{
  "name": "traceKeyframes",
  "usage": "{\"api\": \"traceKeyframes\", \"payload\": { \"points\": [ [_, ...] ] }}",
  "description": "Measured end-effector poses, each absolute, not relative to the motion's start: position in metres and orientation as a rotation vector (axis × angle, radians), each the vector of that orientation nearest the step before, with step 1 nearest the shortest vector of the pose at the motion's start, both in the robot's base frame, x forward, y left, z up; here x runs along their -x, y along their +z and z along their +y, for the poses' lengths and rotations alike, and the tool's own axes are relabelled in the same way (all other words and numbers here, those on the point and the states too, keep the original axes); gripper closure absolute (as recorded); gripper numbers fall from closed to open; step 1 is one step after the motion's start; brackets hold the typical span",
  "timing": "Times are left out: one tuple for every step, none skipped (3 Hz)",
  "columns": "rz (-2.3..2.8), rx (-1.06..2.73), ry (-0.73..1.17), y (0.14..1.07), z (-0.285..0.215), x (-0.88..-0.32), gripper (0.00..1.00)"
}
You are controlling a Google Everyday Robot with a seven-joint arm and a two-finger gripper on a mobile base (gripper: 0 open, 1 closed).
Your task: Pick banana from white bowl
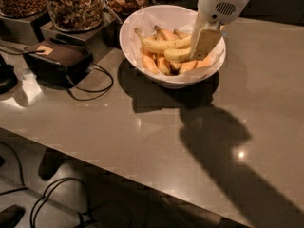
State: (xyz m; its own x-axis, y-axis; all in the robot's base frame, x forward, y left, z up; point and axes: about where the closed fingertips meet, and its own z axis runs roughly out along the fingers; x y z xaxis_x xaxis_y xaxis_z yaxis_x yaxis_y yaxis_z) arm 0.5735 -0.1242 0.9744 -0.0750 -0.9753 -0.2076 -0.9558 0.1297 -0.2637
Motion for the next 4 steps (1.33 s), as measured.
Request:
{"api": "traceKeyframes", "payload": {
  "points": [
    [2.073, 1.874, -0.089, 0.977, -0.122, -0.574, 1.0],
    [2.022, 1.866, -0.057, 0.999, -0.121, -0.556, 1.0],
    [1.968, 1.847, -0.043, 1.027, -0.123, -0.531, 1.0],
    [1.886, 1.816, -0.011, 1.062, -0.128, -0.492, 1.0]
  ]
}}
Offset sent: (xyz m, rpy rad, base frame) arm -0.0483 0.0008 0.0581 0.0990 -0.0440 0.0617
